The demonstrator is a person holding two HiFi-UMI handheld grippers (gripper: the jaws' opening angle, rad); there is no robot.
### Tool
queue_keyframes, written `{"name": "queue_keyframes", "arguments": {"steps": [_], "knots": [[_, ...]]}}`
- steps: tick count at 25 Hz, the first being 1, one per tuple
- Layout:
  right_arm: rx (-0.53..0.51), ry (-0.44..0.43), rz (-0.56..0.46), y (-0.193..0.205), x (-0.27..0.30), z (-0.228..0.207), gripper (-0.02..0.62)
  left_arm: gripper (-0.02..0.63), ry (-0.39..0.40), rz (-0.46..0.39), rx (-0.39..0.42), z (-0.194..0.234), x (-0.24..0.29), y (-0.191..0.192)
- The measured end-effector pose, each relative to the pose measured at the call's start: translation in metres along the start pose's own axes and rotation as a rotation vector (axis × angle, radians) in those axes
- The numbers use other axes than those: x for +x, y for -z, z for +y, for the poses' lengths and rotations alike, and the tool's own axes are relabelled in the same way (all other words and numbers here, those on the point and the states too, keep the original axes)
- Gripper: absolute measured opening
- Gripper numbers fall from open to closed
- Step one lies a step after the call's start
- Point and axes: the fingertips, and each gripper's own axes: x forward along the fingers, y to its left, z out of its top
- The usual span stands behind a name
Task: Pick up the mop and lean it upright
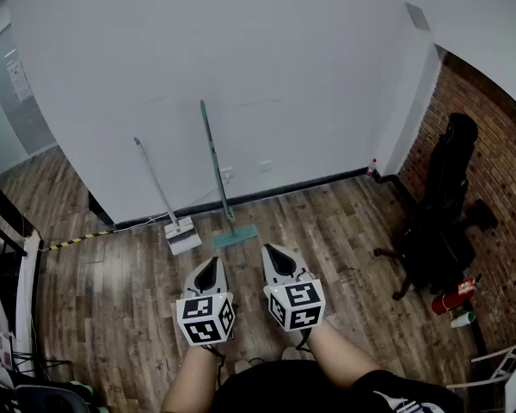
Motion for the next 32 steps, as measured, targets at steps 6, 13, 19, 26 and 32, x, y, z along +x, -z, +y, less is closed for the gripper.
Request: {"name": "queue_keyframes", "arguments": {"steps": [6, 13, 19, 26, 32], "knots": [[0.022, -0.007, 0.007, 0.003, 0.004, 0.01, 0.012, -0.003, 0.013, 0.02, -0.002, 0.007, -0.001, 0.007], [0.01, -0.004, 0.008, 0.004, 0.016, 0.025, 0.012, -0.003, 0.029, 0.015, -0.015, 0.025, 0.001, 0.003], [0.018, 0.002, 0.029, 0.011, 0.034, 0.047, 0.012, -0.003, 0.041, 0.01, -0.029, 0.054, -0.003, 0.007], [-0.009, -0.016, 0.062, 0.022, 0.062, 0.076, 0.012, -0.003, 0.014, 0.026, -0.077, 0.1, 0.0, 0.013], [0.018, -0.018, 0.039, 0.019, 0.098, 0.058, 0.012, -0.003, -0.009, 0.05, -0.051, 0.112, 0.034, 0.011]]}}
